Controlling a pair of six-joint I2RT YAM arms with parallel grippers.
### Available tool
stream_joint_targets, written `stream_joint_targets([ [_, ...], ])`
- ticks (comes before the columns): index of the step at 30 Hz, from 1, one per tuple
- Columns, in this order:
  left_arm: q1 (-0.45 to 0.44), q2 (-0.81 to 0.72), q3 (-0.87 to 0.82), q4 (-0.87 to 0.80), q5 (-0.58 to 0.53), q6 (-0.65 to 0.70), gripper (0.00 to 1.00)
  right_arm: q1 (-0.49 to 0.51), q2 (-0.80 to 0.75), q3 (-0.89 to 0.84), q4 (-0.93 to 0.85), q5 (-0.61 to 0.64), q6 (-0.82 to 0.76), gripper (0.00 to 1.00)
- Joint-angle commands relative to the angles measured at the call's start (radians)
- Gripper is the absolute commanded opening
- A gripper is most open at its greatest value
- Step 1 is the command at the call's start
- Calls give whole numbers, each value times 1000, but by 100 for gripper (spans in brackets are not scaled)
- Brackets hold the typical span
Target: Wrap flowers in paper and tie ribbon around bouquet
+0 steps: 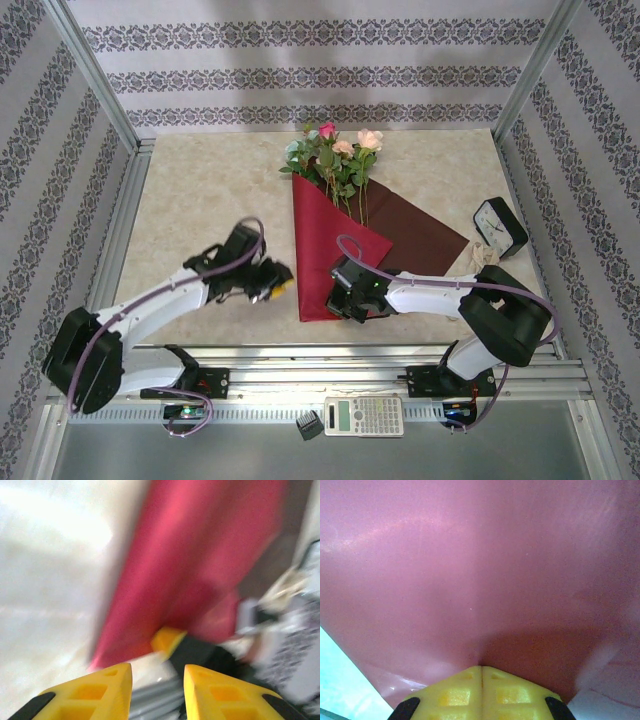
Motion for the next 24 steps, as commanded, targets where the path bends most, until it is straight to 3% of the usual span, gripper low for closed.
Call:
stream_joint_targets([
  [1,-61,-42,-121,58,19,-149,33,-8,48,-23,-32,-8,0,0],
  [10,-134,41,-174,277,5,-216,36,-9,74,-15,-13,-11,-2,0],
  [19,-172,162,-140,279,-18,-201,34,-13,62,-23,-17,-8,-3,0],
  [24,-172,206,-139,364,-16,-216,33,-14,57,-35,-11,-9,1,0],
])
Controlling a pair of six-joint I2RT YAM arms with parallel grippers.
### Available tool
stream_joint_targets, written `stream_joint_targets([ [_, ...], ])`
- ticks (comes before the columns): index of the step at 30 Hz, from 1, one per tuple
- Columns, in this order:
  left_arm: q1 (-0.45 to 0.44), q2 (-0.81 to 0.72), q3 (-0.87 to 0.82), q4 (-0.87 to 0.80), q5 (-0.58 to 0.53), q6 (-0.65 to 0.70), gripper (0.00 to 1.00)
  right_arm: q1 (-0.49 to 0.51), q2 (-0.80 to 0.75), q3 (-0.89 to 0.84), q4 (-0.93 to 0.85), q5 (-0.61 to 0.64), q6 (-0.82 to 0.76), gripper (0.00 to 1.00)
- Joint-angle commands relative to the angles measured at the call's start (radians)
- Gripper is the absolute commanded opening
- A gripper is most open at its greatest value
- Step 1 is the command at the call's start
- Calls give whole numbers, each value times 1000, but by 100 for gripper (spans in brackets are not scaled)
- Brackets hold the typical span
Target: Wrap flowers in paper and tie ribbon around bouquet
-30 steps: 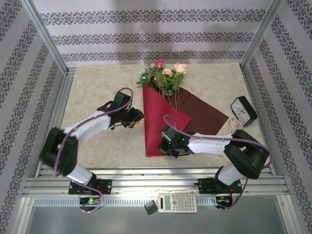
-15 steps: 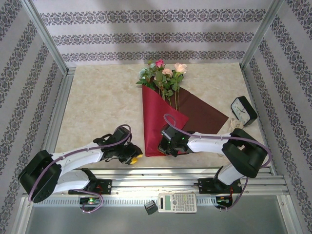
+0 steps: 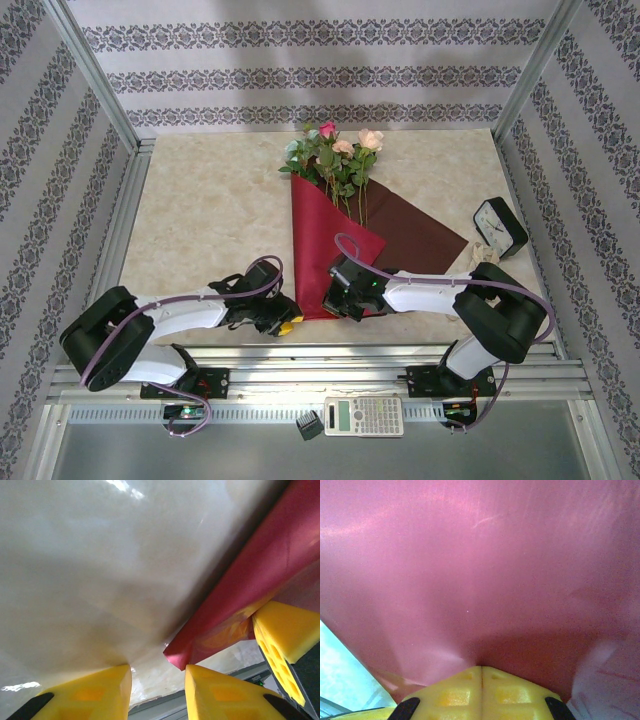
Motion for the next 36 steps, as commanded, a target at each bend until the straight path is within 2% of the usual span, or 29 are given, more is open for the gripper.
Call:
stream_joint_targets([
  [1,-16,53,25,109,-29,-13,33,-7,28,-42,-65,19,1,0],
  [8,-17,44,34,154,-55,-37,30,-9,27,-44,-64,19,3,0],
  [14,-16,-62,41,46,-100,-32,41,-9,30,-40,-66,16,-1,0],
  [22,-16,5,-1,142,-48,-49,36,-11,32,-42,-65,15,3,0],
  [27,-16,19,28,76,-49,-26,35,-11,38,-38,-61,15,4,0],
  [34,-16,-76,86,-161,-139,42,36,-12,49,-33,-59,13,3,0],
  [36,-16,-76,68,-142,-124,31,36,-12,52,-32,-57,11,3,0],
])
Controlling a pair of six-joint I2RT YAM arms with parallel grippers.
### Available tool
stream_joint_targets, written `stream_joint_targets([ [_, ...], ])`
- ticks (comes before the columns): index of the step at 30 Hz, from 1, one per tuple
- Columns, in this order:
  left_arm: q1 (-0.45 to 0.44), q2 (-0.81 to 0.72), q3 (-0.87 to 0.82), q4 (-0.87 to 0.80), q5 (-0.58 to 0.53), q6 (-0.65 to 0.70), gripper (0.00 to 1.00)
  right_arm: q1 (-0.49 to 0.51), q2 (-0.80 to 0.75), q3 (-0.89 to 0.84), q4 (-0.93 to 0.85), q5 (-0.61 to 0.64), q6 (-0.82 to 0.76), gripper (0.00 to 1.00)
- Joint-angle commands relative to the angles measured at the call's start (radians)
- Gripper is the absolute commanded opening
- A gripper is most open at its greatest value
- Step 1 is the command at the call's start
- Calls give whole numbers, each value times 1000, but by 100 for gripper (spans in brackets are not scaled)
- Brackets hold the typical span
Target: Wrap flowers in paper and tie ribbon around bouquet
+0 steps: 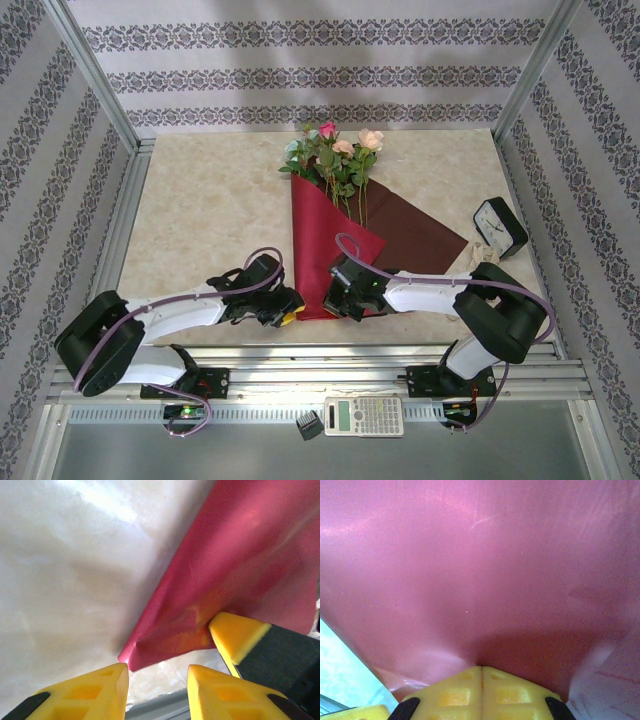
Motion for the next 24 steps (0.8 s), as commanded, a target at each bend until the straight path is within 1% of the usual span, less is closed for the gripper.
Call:
stream_joint_targets([
  [1,-11,-11,-7,-52,-15,14,36,-6,54,-27,-66,19,0,0],
  [5,-11,42,-34,53,29,-12,34,-6,58,-25,-65,18,0,0],
  [12,-12,100,-29,96,49,-14,31,-6,62,-19,-65,16,-1,0],
  [14,-12,111,-27,113,53,-18,29,-7,62,-21,-65,15,-2,0],
  [19,-14,132,-26,161,57,-34,20,-7,61,-24,-60,17,2,0],
  [24,-14,128,-17,184,46,-45,18,-7,57,-28,-59,17,2,0],
])
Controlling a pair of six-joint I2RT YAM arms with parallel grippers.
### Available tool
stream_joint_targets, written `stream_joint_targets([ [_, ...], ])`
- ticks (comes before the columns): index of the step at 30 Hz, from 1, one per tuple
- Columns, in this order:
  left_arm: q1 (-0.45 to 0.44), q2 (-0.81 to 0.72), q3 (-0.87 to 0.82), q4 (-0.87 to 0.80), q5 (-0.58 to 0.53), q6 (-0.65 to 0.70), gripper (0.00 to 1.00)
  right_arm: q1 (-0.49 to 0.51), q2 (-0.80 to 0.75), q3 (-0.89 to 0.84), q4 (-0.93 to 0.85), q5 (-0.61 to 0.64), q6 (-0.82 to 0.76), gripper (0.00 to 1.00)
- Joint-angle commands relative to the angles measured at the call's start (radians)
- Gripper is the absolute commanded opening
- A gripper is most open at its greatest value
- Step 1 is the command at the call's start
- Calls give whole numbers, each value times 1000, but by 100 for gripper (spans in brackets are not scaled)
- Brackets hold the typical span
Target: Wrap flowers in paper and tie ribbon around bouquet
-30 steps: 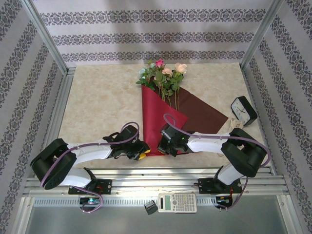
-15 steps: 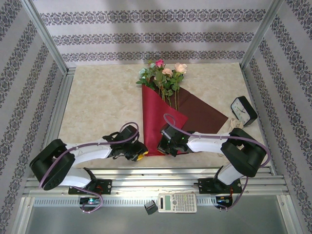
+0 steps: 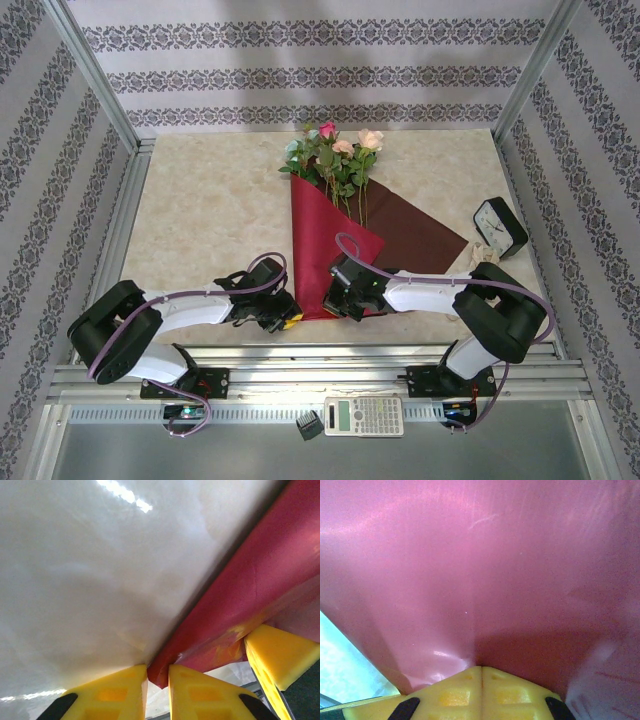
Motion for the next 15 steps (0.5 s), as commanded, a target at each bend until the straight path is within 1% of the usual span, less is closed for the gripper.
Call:
stream_joint_targets([
  [1,-14,24,9,123,-3,-19,18,-7,51,-33,-58,23,2,0],
  [5,-14,8,15,120,-12,-24,16,-7,44,-41,-57,23,3,0],
  [12,-14,-12,-4,123,-21,-32,0,-7,27,-46,-60,26,3,0],
  [15,-14,-21,-7,120,-22,-34,0,-8,-3,-43,-72,30,6,1],
])
